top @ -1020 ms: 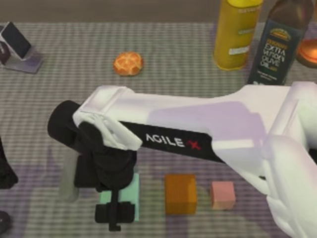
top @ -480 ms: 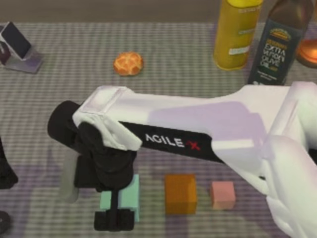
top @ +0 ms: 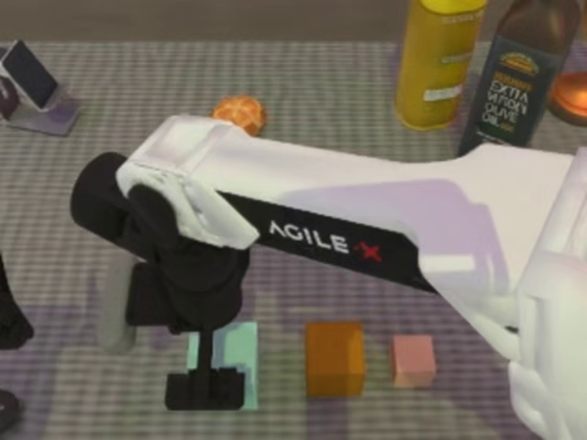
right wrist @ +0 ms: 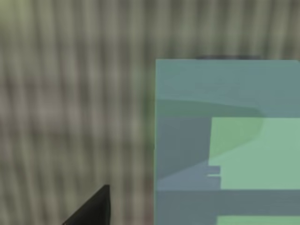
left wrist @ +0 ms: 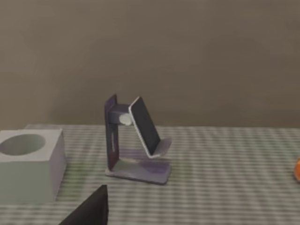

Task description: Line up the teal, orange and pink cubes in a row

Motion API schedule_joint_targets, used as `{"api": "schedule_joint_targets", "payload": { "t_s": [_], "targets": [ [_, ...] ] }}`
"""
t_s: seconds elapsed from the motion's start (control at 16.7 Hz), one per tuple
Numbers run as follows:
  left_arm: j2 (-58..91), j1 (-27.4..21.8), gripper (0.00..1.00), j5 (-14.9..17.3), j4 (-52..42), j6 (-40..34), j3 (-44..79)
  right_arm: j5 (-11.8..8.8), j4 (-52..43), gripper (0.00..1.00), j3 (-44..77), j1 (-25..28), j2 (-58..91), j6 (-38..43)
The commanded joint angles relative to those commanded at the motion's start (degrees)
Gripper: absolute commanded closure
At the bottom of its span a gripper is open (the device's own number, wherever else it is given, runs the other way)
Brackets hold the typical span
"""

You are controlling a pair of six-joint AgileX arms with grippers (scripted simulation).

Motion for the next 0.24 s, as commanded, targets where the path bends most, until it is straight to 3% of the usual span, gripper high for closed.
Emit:
{"api": "schedule_joint_targets", "payload": {
  "t_s": [0.24],
  "targets": [
    [0.00,0.00,0.00,0.00,0.00,0.00,0.00,-0.02,-4.91,0.00,4.40,0.11,-0.97,-0.04]
  ]
}}
